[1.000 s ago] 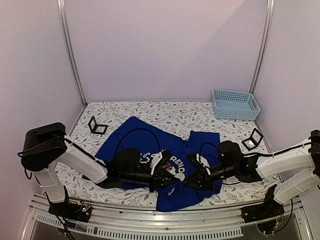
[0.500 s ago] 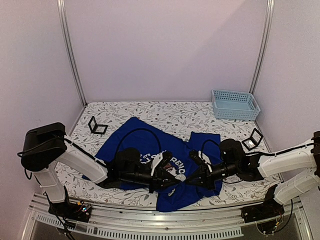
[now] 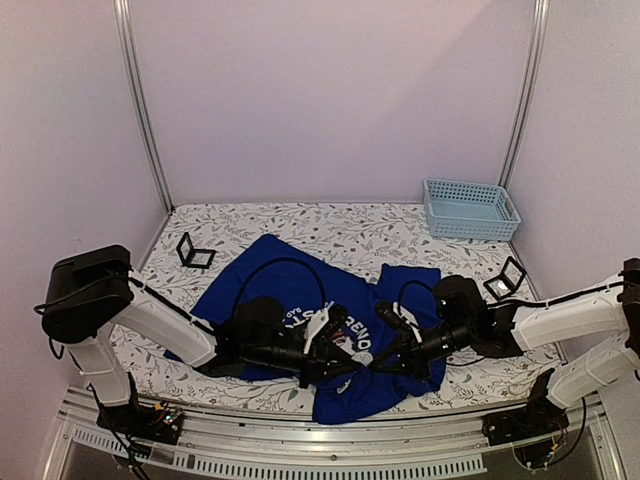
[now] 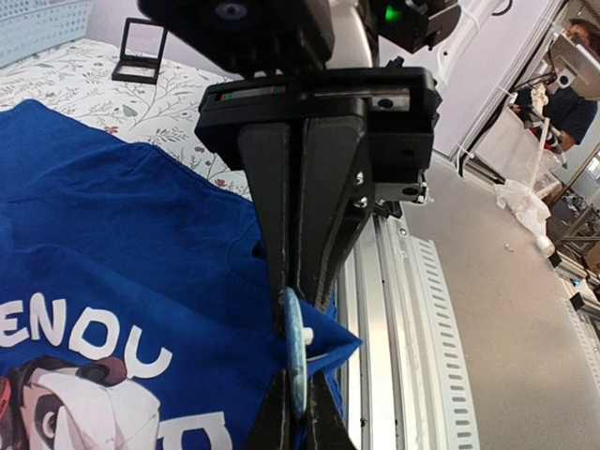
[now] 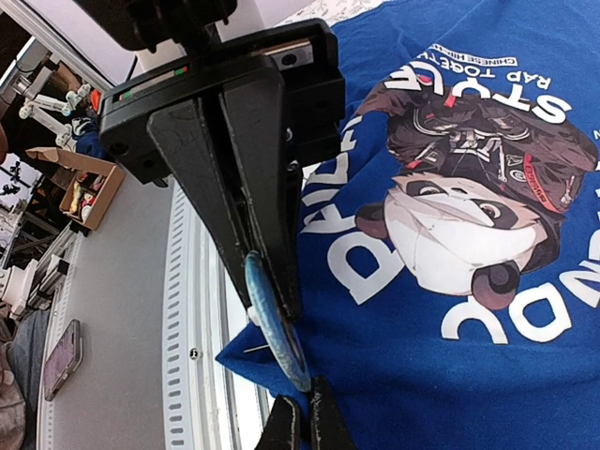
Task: Pin the brooch onto the clothing
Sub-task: Position the brooch on the flattened clothing.
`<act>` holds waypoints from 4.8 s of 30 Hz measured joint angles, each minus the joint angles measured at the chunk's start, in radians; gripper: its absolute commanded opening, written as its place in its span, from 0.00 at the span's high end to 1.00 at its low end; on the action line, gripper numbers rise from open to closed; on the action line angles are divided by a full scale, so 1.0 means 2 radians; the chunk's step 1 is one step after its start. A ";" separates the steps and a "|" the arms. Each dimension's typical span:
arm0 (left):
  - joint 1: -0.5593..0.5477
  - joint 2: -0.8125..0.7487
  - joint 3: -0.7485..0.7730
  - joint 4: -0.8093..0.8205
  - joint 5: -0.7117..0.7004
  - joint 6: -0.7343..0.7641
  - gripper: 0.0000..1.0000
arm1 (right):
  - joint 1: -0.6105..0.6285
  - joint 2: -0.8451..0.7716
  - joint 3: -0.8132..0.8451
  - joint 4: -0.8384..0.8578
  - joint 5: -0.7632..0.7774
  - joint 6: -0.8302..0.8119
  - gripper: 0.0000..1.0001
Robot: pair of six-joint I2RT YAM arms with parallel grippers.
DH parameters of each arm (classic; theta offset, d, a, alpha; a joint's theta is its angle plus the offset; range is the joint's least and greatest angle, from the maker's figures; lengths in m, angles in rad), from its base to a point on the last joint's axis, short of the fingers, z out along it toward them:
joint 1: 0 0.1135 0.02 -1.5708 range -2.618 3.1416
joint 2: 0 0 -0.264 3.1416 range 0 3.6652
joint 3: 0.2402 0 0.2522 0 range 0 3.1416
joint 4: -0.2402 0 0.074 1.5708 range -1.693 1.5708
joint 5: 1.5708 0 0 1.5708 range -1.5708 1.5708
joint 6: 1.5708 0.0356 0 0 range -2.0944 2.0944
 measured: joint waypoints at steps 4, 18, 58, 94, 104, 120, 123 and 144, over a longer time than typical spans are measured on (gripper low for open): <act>0.000 0.000 0.001 0.000 -0.006 -0.001 1.00 | -0.006 0.001 0.008 -0.014 -0.002 0.012 1.00; 0.000 0.006 0.007 -0.003 -0.036 -0.008 1.00 | -0.025 0.023 0.053 -0.085 -0.004 0.060 1.00; -0.086 -0.008 0.093 -0.205 -0.268 0.212 1.00 | -0.042 0.049 0.114 -0.227 -0.006 0.106 1.00; -0.057 -0.087 -0.019 -0.055 -0.118 0.071 1.00 | -0.074 -0.007 0.129 -0.174 -0.030 -0.028 0.68; -0.024 -0.099 -0.034 0.017 -0.083 0.003 1.00 | -0.064 -0.116 0.013 -0.047 -0.039 -0.082 0.55; -0.020 -0.080 -0.028 0.037 -0.045 -0.012 1.00 | -0.037 -0.076 -0.001 0.095 -0.109 -0.131 0.67; -0.020 -0.080 -0.024 0.035 -0.045 -0.010 1.00 | -0.033 -0.066 0.003 0.099 -0.112 -0.126 0.67; -0.019 -0.081 -0.024 0.021 -0.060 0.005 0.57 | -0.015 -0.030 0.028 0.076 -0.109 -0.052 1.00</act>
